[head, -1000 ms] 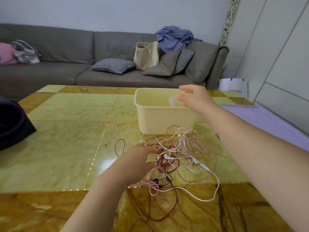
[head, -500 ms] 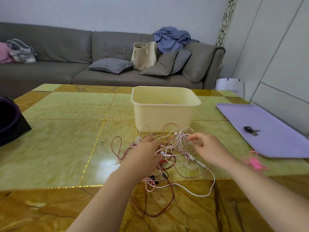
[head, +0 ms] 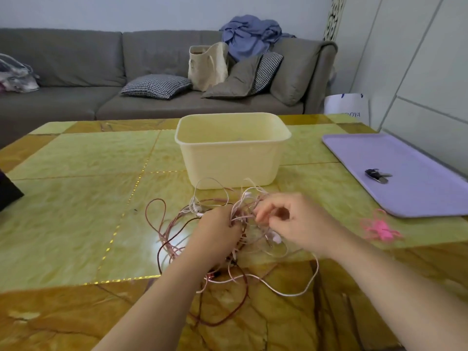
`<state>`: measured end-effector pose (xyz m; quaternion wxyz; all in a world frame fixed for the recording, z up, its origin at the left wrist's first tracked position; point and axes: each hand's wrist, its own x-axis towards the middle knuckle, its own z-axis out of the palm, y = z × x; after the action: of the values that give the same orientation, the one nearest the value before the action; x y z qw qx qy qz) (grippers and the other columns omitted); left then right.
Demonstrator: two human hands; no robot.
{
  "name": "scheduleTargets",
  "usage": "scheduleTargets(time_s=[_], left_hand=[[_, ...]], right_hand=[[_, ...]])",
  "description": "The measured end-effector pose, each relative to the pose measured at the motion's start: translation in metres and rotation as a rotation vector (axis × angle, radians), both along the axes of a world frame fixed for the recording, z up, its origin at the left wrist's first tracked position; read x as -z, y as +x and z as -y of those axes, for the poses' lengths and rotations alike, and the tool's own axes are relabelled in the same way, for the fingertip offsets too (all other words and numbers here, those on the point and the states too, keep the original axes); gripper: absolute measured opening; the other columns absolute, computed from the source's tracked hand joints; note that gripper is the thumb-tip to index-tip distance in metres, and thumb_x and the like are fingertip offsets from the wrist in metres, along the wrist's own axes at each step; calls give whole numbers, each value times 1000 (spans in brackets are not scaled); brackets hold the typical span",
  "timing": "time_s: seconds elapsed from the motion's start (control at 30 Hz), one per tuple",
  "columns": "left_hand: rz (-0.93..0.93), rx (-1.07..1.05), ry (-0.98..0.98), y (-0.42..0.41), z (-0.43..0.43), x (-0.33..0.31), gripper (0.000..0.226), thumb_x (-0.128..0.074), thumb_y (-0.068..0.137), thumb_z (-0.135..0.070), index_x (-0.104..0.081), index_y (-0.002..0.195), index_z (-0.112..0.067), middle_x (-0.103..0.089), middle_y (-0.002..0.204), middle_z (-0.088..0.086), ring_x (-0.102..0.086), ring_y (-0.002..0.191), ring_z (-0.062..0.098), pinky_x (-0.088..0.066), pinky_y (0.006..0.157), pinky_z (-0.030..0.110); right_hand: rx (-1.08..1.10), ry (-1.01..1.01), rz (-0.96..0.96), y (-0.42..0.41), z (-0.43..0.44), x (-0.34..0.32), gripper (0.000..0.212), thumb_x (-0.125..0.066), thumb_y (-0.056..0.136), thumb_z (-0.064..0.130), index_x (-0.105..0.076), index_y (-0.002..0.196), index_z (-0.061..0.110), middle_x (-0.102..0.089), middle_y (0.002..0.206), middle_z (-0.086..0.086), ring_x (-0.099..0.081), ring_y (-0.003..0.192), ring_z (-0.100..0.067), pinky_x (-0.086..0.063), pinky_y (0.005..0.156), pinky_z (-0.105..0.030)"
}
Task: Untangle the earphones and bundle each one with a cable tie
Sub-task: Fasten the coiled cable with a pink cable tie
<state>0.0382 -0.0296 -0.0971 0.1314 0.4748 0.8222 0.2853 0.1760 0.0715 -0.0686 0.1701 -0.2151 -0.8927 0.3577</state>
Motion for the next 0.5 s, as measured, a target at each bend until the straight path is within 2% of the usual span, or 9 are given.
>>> scheduleTargets(time_s=[0.03,0.1,0.17,0.2,0.23,0.3,0.37,0.5], left_hand=[[14,19,30,0,0,-4,18,-48,93,-17,-54,76,-16,-56,69,-2,-52,67,17,-36,54,23],[70,79,49,1,0,-13,25,-45,97,-24,-55,78,-12,-53,67,0,-46,62,16,-32,52,24],[154,173,48,3,4,-25,32,-40,99,-34,-61,92,-11,-60,76,8,-50,64,16,-40,59,31],[213,216,79,4,8,-31,32,-38,99,-36,-64,99,-17,-66,85,7,-57,70,16,-46,66,33],[265,224,127,4,12,-37,31,-37,100,-37,-65,105,-26,-69,94,1,-63,80,14,-49,75,34],[306,135,227,-2,21,-47,29,-36,100,-34,-63,112,-37,-67,101,-10,-62,93,4,-48,79,27],[340,1,321,-13,31,-55,29,-38,100,-26,-64,106,-37,-65,100,-15,-57,93,-2,-44,78,22],[533,-175,416,-34,45,-58,35,-45,95,-8,-71,87,-29,-67,78,-13,-57,87,8,-40,84,29]], right_hand=[[74,-16,-81,1,-7,-2,33,-59,86,7,-66,84,39,-70,92,2,-64,71,-11,-55,68,-30],[85,-15,-68,2,-11,-1,34,-63,89,18,-58,114,40,-63,108,11,-59,79,5,-52,68,-18],[35,43,64,1,-12,7,56,-66,87,30,-41,136,39,-50,122,20,-53,102,6,-47,82,-15],[17,68,104,0,-11,9,56,-66,86,34,-41,136,38,-48,121,22,-51,106,2,-43,83,-12],[13,70,95,-2,-12,10,46,-65,87,36,-48,130,35,-53,115,20,-53,103,-1,-41,79,-8],[97,38,-5,-3,-16,7,23,-61,88,37,-60,108,26,-62,97,13,-59,88,-7,-42,67,-7],[233,36,-104,0,-26,3,14,-58,90,36,-61,95,23,-63,86,11,-60,78,-7,-44,63,-9],[463,79,-205,10,-38,5,12,-57,93,27,-62,90,16,-63,84,6,-59,79,-12,-41,64,-17]])
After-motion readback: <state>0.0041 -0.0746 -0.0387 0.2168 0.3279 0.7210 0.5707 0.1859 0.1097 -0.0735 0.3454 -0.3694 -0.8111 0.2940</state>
